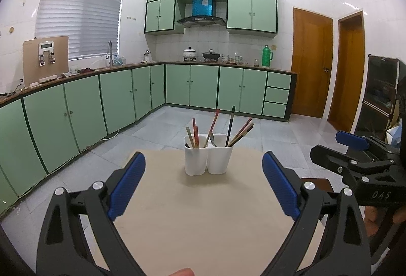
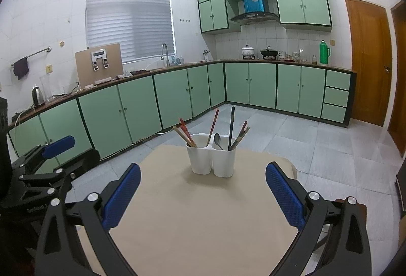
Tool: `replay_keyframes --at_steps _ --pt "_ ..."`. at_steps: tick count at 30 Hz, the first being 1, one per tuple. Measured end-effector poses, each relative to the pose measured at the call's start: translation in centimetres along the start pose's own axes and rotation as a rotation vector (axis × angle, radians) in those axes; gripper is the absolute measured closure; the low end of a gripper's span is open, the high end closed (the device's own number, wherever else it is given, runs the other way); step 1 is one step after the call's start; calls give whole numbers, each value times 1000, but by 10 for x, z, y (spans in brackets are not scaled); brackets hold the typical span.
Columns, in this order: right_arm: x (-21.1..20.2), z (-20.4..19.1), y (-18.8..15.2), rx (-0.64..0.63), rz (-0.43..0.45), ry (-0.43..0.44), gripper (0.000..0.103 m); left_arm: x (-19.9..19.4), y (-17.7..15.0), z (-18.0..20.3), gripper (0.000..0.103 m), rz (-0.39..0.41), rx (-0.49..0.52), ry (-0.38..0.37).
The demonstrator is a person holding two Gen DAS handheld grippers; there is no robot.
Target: Organize utensils
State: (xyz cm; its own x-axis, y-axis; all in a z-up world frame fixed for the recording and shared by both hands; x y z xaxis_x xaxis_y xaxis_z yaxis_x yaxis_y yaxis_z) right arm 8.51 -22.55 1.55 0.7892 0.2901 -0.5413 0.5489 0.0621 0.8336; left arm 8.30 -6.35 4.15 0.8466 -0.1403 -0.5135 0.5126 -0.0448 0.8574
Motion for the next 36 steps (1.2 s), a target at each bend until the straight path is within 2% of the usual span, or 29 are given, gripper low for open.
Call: replay_keyframes --at_steps 36 --pt "2 -4 3 -5 4 2 6 -10 -1 -3 12 7 1 6"
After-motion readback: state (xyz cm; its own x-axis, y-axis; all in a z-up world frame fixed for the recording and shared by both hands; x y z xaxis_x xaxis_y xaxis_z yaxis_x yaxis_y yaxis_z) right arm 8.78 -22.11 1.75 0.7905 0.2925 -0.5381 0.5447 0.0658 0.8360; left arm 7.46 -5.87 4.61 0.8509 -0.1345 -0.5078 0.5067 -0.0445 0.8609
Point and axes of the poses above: each gripper's, at about its wrist camera, not at the fingertips, and x roughly the way its jaws point, z to its right, y to its top, the point moved 3 cm from there along x, roughly the way its jaws point, and after that the axes turned 11 degrees about -z, right-handed, at the moved point
